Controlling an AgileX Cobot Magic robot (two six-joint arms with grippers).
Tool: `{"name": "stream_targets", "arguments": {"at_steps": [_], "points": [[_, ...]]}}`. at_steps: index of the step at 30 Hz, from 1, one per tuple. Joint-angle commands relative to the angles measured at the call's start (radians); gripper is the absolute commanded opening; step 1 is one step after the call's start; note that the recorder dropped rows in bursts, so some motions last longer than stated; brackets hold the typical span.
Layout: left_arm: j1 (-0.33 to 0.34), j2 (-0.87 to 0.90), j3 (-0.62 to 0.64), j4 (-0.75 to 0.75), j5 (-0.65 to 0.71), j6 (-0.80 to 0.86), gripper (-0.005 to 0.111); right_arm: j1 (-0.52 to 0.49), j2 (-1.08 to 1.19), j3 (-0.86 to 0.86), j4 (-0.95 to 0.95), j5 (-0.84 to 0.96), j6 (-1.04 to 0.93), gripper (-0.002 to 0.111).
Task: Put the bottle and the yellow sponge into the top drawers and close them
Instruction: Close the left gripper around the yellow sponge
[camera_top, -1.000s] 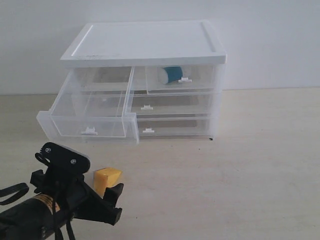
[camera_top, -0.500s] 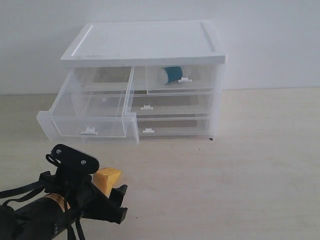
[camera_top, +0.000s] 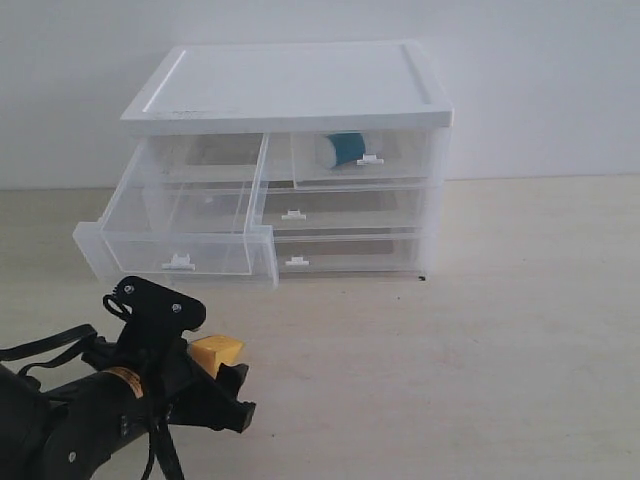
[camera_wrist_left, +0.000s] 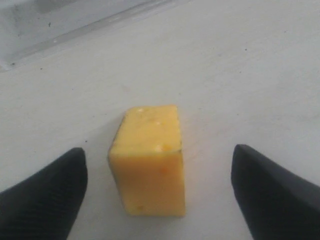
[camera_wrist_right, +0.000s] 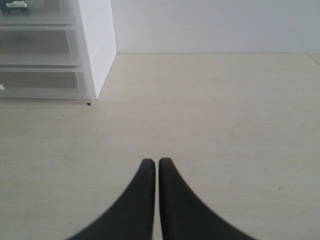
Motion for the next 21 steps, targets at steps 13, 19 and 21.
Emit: {"name": "stream_targets", "arguments": {"at_steps": [13, 19, 21], "points": [[0.002, 0.003, -0.002, -0.007, 0.016, 0.016, 0.006, -0.003, -0.005, -0.001, -0.005, -0.008, -0.002, 0.0], [0.002, -0.006, -0.002, -0.007, 0.065, 0.019, 0.004, -0.003, -0.005, -0.001, -0.005, -0.008, -0.002, 0.0], [0.002, -0.023, -0.002, -0.004, 0.092, 0.034, 0.004, -0.003, -0.005, -0.001, -0.005, -0.008, -0.002, 0.0]]}}
